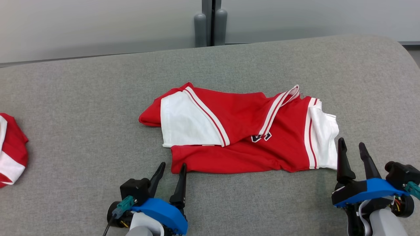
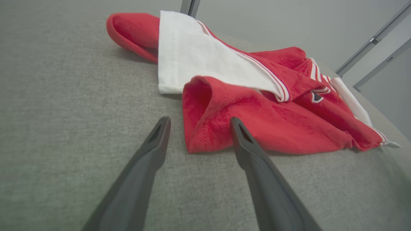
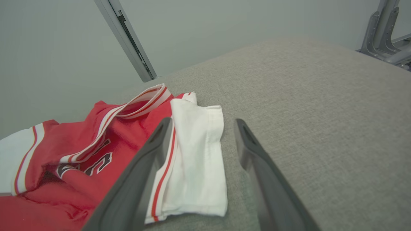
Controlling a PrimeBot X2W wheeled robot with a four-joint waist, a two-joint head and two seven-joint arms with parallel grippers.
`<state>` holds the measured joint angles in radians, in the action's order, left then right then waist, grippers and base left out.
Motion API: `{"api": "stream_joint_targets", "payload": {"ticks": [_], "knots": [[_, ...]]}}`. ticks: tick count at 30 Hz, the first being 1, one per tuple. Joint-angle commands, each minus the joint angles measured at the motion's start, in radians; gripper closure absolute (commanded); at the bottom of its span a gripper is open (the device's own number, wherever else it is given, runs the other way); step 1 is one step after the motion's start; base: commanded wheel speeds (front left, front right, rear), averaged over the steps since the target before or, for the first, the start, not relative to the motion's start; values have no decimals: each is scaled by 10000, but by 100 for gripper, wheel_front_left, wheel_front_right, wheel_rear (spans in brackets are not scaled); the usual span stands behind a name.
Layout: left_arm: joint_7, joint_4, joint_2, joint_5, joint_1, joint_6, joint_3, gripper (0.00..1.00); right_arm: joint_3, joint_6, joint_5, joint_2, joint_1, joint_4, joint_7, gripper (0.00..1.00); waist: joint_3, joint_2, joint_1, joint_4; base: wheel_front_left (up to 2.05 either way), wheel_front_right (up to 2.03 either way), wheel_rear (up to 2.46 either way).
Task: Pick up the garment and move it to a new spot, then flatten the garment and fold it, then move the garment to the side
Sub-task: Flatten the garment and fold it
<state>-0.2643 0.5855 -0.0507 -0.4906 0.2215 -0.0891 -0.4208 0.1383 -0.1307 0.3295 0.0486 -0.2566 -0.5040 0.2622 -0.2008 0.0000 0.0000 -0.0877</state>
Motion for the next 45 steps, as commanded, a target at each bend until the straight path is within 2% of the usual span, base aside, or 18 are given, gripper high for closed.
{"api": "stream_joint_targets", "payload": {"ticks": [1, 3, 4, 5, 10, 19, 26, 27, 28, 29, 31, 36, 41, 45], "knots": [[-2, 58, 0, -68, 253, -63, 30, 0, 11, -1, -85, 44, -49, 67, 40, 0, -57, 0, 0, -39, 0, 0, 0], [-2, 154, -1, -195, 378, -169, -50, 0, 9, -1, -234, 41, -42, 154, 41, 0, -123, 0, 0, -63, 0, 0, 0], [-2, 173, -3, -275, 465, -220, -35, 31, 17, -1, -225, 41, -31, 190, 40, 0, -148, 0, 0, -59, 0, 0, 0], [-2, 176, -5, -339, 562, -259, -2, 100, 59, -1, -245, 42, -6, 214, 40, 0, -162, 0, 0, -31, 0, 0, 0], [-2, -99, -5, -388, 589, -365, 167, 100, 193, -1, -417, 41, 163, 317, 41, 0, -67, 0, 0, 358, 0, 0, 0], [-2, -1088, -1, 229, -169, -435, 561, 100, 155, -1, -529, 42, 319, 355, 41, 0, 75, 0, 0, 1456, 0, 0, 0], [-2, -529, -20, 1118, -543, -417, 1253, 100, -221, -1, -747, 47, 137, 412, 40, 0, -43, 0, 0, 1482, 0, 0, 0], [-2, -312, -32, 1304, -590, -403, 1386, 85, -247, -1, -788, 47, 138, 409, 41, 0, -32, 0, 0, 1432, 0, 0, 0], [-2, -83, -44, 1445, -636, -325, 1526, 29, -254, -1, -879, 47, 142, 429, 40, 0, -11, 0, 0, 1377, 0, 0, 0], [-2, 124, -64, 1652, -694, -211, 1669, 0, -318, -1, -959, 45, 156, 457, 40, 0, 27, 0, 0, 1301, 0, 0, 0], [-2, 265, -72, 1968, -747, 102, 1969, 0, -325, -1, -1152, 44, 206, 515, 40, 0, 113, 0, 0, 1171, 0, 0, 0], [-2, -643, -24, 2504, -1009, 611, 2820, 0, -414, -1, -2065, 41, 336, 942, 41, 0, 377, 0, 0, 980, 0, 0, 0], [0, -1696, -1, 2676, -1154, 647, 2980, 0, -747, 1, -2923, 45, 512, 1200, 40, 0, 751, 0, 0, 820, 0, 0, 0], [-2, -1837, 2, 2439, -1369, 755, 2872, 0, -812, -1, -3233, 44, 746, 833, 40, 0, 1229, 0, 0, 691, 0, 0, 0]]}}
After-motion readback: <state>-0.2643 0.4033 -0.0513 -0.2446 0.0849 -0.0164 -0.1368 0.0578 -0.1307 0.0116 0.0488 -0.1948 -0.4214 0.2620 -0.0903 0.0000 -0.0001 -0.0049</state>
